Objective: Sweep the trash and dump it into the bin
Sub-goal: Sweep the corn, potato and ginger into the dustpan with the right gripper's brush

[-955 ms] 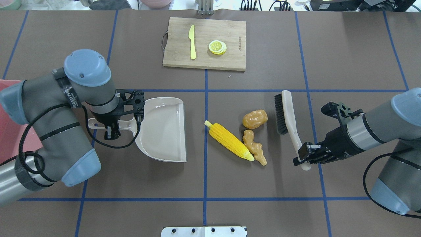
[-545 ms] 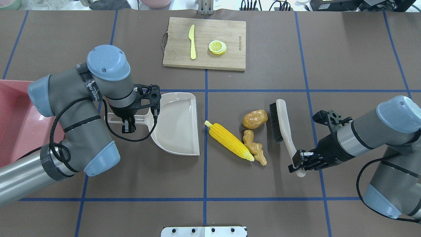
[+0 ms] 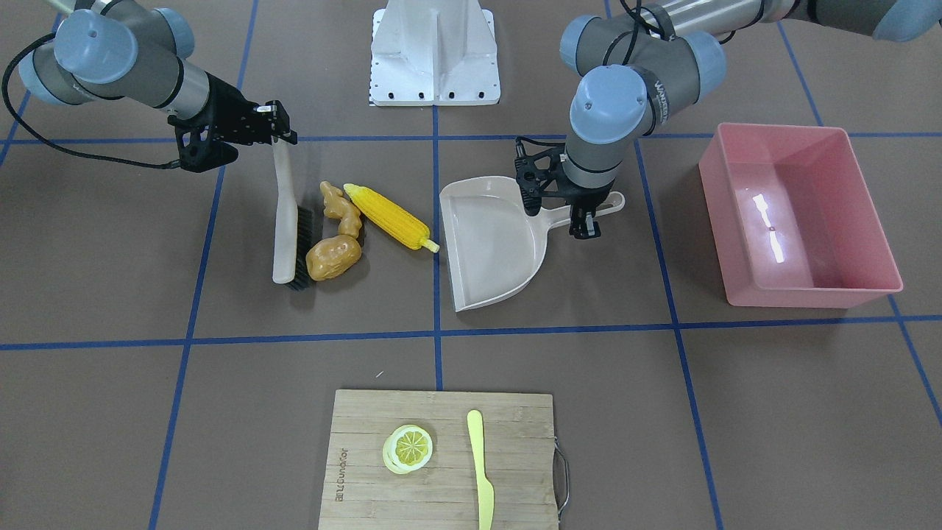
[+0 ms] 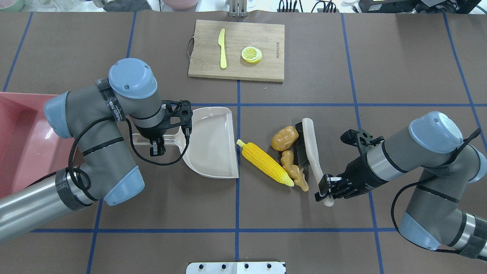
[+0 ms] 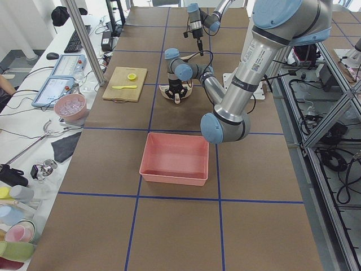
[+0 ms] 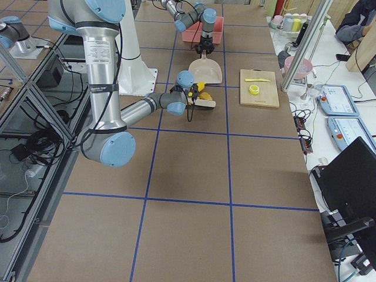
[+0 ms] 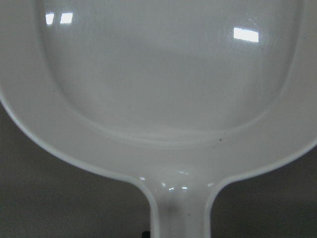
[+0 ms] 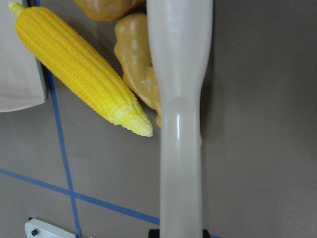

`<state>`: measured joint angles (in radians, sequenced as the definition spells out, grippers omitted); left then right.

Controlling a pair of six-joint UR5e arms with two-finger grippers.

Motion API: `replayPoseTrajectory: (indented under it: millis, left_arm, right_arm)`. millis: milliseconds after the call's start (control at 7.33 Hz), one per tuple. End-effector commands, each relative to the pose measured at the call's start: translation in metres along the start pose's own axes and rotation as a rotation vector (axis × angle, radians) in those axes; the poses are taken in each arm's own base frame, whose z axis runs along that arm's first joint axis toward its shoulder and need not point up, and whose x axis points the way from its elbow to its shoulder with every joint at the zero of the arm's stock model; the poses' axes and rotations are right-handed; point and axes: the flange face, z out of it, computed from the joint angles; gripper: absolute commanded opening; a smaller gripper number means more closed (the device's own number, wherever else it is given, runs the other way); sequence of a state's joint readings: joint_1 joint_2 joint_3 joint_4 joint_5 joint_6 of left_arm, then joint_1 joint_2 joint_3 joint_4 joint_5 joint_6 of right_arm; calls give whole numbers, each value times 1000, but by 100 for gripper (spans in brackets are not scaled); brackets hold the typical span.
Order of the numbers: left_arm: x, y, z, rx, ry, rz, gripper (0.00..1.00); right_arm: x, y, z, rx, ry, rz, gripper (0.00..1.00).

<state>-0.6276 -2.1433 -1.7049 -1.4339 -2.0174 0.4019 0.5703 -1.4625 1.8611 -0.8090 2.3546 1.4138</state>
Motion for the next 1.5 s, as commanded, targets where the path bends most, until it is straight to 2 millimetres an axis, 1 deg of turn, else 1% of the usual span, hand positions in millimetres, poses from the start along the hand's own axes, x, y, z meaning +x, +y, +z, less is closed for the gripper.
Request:
replayPoseTrajectory:
  millis: [0,136,273,409,682,955,1227,1364]
  left_arm:
    - [10,-7,8,-3,14,15,0]
    - [11,-7,9,-5,15,15,0]
    - [11,-9,10,-6,17,16,0]
    - [10,-9,11,-7,17,15,0]
    - [10,-9,11,-7,17,17,0]
    - [10,-9,11,-9,18,16,0]
    - [11,-11,11,-6,18,18,0]
    - [10,-12,12,-9,19,19,0]
  right_arm:
    - [-21,0,7,-10,-19,12,0]
    - [-42,1,15,-17,-38,22,0]
    - [-55,3,28,-5,-40,14,0]
    - [-61,8,40,-1,-36,7,0]
    - [-85,9,45,-5,-62,32,0]
    - [-109,-1,56,-7,-75,48,0]
    - [-161,-9,58,1,-45,75,0]
    - [-165,-10,54,4,-48,73,0]
